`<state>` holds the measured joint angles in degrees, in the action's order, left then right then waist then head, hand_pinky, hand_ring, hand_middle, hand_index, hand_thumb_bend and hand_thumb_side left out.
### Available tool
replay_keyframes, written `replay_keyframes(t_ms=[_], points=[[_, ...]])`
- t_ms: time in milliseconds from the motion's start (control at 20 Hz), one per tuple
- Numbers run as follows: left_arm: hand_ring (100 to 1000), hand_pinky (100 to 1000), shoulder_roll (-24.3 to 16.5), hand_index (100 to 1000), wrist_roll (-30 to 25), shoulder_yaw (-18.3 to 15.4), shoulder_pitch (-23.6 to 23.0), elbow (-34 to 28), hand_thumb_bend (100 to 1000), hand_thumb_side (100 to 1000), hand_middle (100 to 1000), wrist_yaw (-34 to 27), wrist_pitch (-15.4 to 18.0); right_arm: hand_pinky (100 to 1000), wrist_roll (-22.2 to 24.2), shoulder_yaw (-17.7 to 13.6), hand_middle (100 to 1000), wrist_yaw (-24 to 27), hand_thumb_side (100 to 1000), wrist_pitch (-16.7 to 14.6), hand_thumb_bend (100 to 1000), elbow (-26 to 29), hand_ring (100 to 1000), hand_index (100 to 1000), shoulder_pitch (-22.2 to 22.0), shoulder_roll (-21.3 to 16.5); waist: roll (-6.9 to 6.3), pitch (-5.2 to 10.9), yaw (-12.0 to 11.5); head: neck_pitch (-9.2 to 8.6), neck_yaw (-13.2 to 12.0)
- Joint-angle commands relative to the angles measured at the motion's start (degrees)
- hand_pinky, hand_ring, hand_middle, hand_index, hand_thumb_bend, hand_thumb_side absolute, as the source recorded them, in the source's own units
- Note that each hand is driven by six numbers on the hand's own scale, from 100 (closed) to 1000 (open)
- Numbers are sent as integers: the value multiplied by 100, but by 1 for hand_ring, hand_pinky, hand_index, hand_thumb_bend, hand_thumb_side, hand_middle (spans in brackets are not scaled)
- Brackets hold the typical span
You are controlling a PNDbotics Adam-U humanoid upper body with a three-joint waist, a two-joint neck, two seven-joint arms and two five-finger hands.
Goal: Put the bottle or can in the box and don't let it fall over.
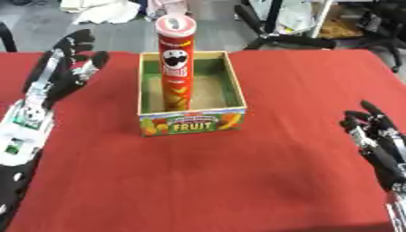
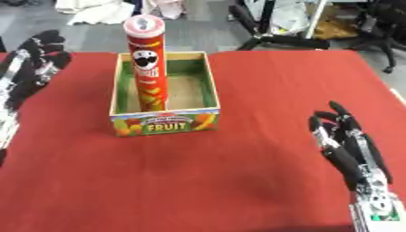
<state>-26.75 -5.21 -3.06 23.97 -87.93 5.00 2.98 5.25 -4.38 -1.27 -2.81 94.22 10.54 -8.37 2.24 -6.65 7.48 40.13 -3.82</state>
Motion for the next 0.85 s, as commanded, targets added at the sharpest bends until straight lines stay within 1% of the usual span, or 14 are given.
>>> replay_keyframes(t_ms=[50,200,350,500,550,700,850], points=[[859,858,-84,898,-17,-425,-328,-622,543,741,814,-174,-54,864,-28,-57,781,-4,469,-14,261,101,778,971,59,-143,-7,67,-42,-77,32],[858,857,149,897,81,-692,-737,-858,531,742,814,-172,-103,864,-25,-55,780,2,470,-13,260,113,777,971,63,-140,-4,63,-94,-73,-4],[858,857,290,896,112,-806,-908,-975,530,742,813,-120,-114,864,-19,-53,780,6,470,-11,260,118,777,971,62,-136,-2,63,-111,-70,-25],[858,856,724,898,201,-1041,-1236,-1070,524,739,813,-79,-89,864,-30,-66,780,9,470,-11,259,121,776,971,56,-144,5,63,-192,-14,-147],[858,856,807,898,217,-1083,-1294,-1092,523,738,813,-60,-89,864,-32,-67,780,9,470,-10,258,121,776,971,54,-147,4,65,-210,13,-195],[858,856,1014,898,244,-1157,-1407,-1101,522,739,813,-15,-100,864,-31,-64,780,4,470,-7,257,115,776,971,40,-146,-12,79,-252,179,-418],[858,856,1131,899,235,-1181,-1444,-1079,521,738,813,4,-97,864,-28,-62,780,0,471,-4,257,110,776,971,17,-136,-22,95,-267,328,-554]])
